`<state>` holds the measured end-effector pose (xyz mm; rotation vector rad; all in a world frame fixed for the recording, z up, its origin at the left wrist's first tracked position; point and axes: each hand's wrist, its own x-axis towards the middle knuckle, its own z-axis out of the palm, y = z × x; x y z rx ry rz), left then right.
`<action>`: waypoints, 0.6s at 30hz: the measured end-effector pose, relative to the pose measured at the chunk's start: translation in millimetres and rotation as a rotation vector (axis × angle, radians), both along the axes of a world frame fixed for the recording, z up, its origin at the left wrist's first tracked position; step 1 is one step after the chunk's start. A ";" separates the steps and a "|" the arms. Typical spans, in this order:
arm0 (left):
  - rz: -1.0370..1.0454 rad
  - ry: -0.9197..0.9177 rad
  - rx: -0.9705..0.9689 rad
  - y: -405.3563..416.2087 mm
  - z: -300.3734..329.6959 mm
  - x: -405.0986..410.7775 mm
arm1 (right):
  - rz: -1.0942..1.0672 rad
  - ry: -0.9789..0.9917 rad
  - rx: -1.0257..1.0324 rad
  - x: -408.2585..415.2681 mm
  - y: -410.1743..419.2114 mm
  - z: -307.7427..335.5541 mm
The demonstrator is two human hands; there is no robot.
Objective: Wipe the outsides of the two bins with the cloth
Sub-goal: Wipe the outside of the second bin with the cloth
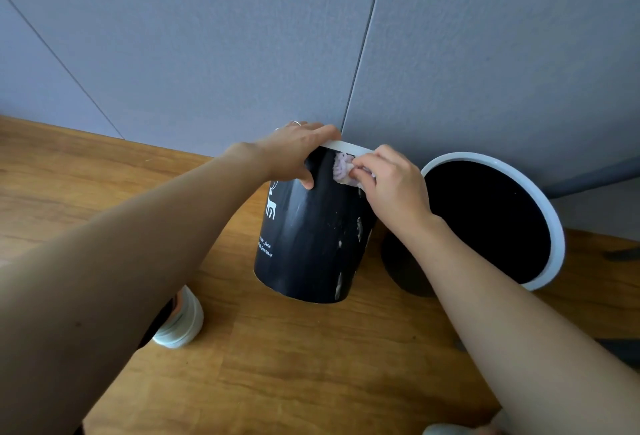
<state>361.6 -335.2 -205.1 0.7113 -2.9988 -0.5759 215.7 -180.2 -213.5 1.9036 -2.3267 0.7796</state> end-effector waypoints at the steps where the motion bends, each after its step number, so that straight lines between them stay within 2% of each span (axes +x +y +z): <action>1: 0.004 0.000 -0.001 0.6 -0.2 0.0 | -0.008 -0.013 -0.003 0.2 1.5 -2.9; 3: 0.023 -0.003 0.005 0.6 -0.6 0.5 | 0.007 -0.040 -0.007 2.7 8.3 -11.2; 10: 0.056 -0.007 0.045 1.7 0.4 3.0 | 0.260 -0.033 0.078 27.8 54.4 -41.7; 15: 0.070 0.014 0.098 1.3 2.3 4.6 | 0.048 -0.061 -0.033 5.2 22.8 -21.6; 18: 0.076 0.019 0.113 0.8 3.3 7.4 | -0.001 -0.057 -0.050 -2.6 8.5 -12.1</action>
